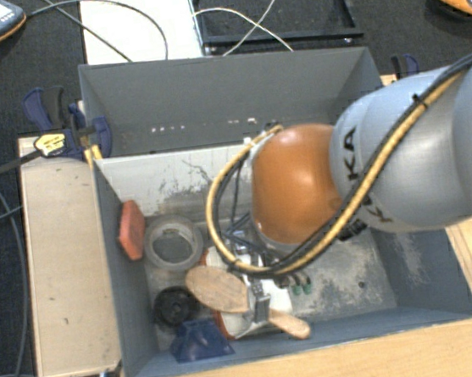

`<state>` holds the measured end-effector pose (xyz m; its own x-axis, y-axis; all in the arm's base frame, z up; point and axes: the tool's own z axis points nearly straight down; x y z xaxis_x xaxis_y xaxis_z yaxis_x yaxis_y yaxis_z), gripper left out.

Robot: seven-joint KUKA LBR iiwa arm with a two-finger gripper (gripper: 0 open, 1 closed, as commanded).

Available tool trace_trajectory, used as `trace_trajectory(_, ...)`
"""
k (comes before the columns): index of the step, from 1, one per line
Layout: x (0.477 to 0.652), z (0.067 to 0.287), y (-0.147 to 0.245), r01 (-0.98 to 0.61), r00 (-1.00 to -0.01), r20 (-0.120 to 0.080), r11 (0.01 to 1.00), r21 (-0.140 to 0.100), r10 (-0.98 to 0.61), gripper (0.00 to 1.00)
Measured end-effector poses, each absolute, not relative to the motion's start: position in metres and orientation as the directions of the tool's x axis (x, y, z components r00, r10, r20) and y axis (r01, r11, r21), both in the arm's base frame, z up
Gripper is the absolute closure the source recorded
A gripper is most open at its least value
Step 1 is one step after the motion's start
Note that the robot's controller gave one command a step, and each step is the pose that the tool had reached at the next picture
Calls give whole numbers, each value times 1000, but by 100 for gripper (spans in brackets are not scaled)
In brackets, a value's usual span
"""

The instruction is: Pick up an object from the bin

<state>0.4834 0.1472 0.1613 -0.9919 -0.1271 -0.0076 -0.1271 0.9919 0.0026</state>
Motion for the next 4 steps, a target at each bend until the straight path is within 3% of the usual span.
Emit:
trace_trajectory(1,484,127,146,-237,-971,1,971,1,-237,0)
trace_trajectory(2,481,74,149,-45,-999,-25,999,10,-45,0)
trace_trajectory(3,481,74,151,-154,-988,-19,988,6,-154,100)
trace_trajectory(4,481,74,151,-154,-988,-19,988,6,-153,100)
